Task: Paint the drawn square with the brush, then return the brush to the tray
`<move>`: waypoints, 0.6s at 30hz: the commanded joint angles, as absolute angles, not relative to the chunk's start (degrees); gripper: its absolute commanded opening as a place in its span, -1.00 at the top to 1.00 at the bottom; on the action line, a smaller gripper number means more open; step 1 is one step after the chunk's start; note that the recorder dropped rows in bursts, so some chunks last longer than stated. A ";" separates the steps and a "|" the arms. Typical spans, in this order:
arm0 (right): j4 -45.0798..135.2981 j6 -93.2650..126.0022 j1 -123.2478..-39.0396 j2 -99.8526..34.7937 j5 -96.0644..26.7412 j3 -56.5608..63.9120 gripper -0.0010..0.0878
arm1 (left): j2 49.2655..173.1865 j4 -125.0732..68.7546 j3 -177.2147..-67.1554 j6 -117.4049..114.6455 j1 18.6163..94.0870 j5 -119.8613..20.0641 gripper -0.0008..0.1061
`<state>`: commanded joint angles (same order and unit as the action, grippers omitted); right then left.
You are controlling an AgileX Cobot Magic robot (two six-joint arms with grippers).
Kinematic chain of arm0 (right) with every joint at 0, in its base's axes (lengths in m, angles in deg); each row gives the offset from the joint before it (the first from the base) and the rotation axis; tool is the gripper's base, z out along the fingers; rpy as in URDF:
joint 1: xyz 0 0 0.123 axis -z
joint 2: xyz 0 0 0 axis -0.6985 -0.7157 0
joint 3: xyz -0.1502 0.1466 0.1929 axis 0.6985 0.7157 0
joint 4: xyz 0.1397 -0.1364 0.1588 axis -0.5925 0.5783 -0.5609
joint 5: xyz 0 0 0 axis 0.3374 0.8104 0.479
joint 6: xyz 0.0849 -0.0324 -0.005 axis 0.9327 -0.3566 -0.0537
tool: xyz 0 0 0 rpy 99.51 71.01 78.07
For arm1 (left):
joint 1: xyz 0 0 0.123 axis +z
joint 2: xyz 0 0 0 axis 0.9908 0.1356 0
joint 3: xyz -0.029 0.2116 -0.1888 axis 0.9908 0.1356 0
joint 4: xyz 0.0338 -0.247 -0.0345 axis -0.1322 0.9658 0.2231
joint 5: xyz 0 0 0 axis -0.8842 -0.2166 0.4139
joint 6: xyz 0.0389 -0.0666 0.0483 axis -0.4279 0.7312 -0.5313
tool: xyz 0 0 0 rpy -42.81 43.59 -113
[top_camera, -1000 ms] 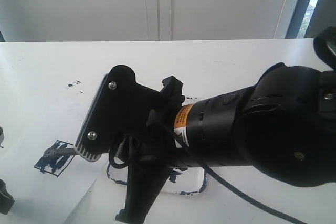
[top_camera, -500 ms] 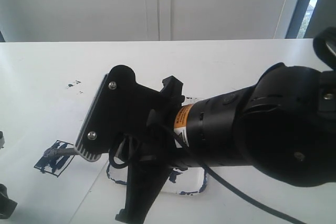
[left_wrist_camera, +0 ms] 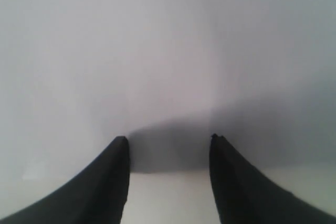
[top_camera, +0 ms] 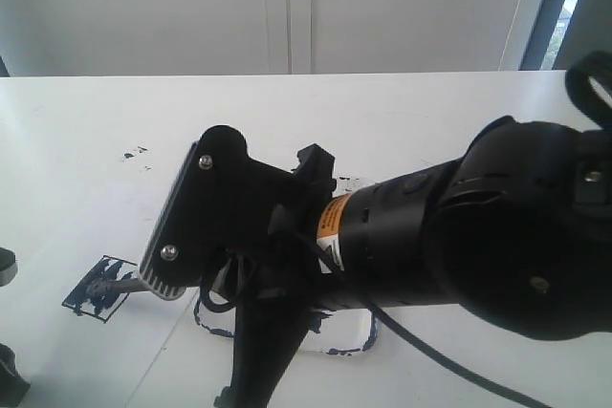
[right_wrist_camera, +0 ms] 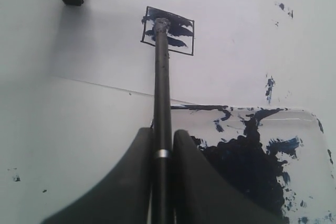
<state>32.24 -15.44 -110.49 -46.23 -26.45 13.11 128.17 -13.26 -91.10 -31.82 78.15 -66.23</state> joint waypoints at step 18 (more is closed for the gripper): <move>26.19 -15.58 -110.49 -46.78 -28.12 13.11 0.98 | 128.17 -13.26 -91.10 -31.81 78.15 -66.07 0.01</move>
